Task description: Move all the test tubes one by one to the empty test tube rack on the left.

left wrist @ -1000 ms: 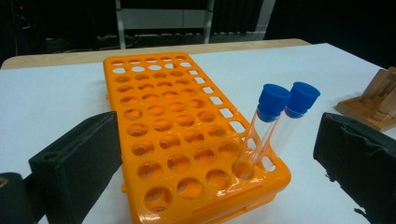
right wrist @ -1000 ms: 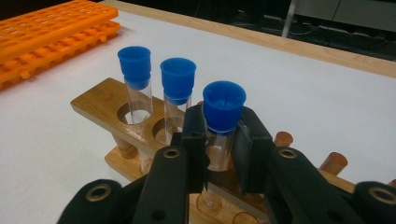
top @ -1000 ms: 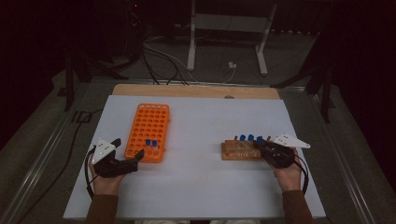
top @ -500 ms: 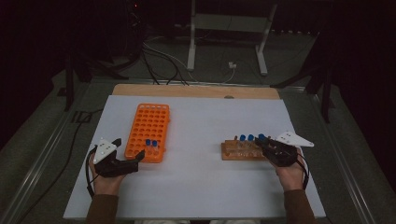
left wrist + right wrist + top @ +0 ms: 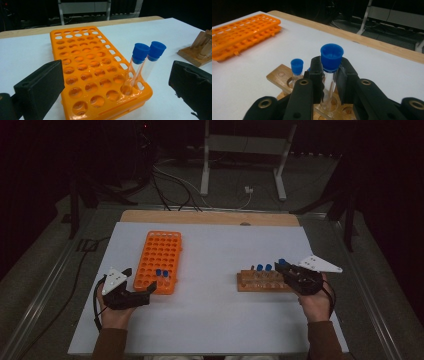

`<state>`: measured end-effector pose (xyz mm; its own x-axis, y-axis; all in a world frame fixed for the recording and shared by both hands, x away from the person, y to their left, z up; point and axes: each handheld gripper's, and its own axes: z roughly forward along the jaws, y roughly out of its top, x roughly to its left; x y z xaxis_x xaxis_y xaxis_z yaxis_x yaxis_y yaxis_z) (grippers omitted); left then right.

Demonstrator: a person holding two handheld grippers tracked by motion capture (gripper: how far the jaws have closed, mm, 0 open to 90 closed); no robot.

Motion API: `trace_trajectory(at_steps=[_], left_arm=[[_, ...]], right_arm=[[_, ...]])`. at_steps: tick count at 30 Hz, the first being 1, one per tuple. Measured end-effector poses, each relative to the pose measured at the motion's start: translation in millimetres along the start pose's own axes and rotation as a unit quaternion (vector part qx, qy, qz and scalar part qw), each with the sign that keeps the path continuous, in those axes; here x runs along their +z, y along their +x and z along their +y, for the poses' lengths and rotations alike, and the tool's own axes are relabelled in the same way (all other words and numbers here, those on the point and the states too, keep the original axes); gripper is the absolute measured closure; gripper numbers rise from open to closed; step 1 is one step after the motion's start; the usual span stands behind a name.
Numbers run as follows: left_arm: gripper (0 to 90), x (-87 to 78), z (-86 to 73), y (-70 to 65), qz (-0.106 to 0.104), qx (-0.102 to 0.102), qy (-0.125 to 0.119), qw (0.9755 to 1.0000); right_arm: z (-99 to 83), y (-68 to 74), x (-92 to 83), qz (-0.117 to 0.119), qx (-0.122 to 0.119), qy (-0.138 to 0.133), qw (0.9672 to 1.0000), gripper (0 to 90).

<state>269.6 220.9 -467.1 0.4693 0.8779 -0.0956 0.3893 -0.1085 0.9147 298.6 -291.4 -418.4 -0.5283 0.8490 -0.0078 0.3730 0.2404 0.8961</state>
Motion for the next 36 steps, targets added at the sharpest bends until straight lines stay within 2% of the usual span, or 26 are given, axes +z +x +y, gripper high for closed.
trace_trajectory(at_steps=[4, 8, 18, 26, 36], left_arm=[[0.9, 0.4, 0.7, -1.7, -0.003, 0.002, 0.002, 1.0000], [0.9, 0.8, 1.6, -3.8, -0.005, 0.005, 0.001, 1.0000], [1.0, 0.2, 4.8, -8.2, -0.009, 0.011, -0.002, 0.9999], [1.0, -1.2, 8.4, -11.9, -0.013, 0.015, -0.010, 0.9998], [1.0, -1.4, 12.7, -20.2, -0.020, 0.024, -0.017, 0.9994]], right_arm=[[4.2, -1.3, -5.8, 0.003, 0.003, -0.007, 1.0000, 76.6], [9.8, -0.8, -12.7, 0.004, -0.005, -0.014, 0.9999, 76.6], [20.2, 9.5, -20.3, 0.028, -0.017, -0.022, 0.9992, 76.5], [23.5, 27.7, -15.6, 0.055, -0.027, -0.024, 0.9978, 76.4], [30.1, 52.7, 5.0, 0.093, -0.035, -0.023, 0.9948, 76.4]])
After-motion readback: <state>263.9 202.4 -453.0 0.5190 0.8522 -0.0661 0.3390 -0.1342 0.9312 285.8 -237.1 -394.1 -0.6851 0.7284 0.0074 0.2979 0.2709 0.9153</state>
